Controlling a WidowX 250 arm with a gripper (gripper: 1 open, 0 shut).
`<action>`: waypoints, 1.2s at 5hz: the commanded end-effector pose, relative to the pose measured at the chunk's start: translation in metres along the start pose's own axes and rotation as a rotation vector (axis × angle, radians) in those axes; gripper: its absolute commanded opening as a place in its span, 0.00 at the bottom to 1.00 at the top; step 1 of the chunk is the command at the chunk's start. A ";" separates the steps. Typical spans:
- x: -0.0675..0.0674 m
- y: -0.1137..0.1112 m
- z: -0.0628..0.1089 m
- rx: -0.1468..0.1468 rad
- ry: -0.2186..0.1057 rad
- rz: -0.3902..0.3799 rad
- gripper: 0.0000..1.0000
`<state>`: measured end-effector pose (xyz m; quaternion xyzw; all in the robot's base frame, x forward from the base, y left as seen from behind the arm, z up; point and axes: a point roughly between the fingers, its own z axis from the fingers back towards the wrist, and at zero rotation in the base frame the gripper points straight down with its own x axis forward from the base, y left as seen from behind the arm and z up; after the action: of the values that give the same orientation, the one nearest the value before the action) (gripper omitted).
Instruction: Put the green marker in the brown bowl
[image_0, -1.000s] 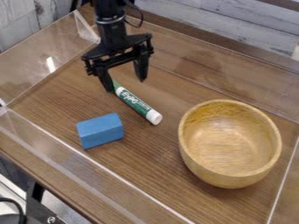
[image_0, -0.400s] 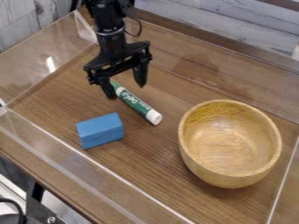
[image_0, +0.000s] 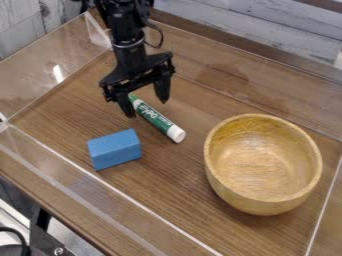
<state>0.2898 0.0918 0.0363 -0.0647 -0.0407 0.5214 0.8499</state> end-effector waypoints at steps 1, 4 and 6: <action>0.006 -0.004 0.005 -0.031 -0.027 0.005 1.00; 0.005 -0.006 0.006 -0.040 -0.042 -0.026 0.00; 0.004 -0.008 0.006 -0.038 -0.058 -0.056 0.00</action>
<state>0.2913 0.0920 0.0299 -0.0596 -0.0520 0.5030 0.8607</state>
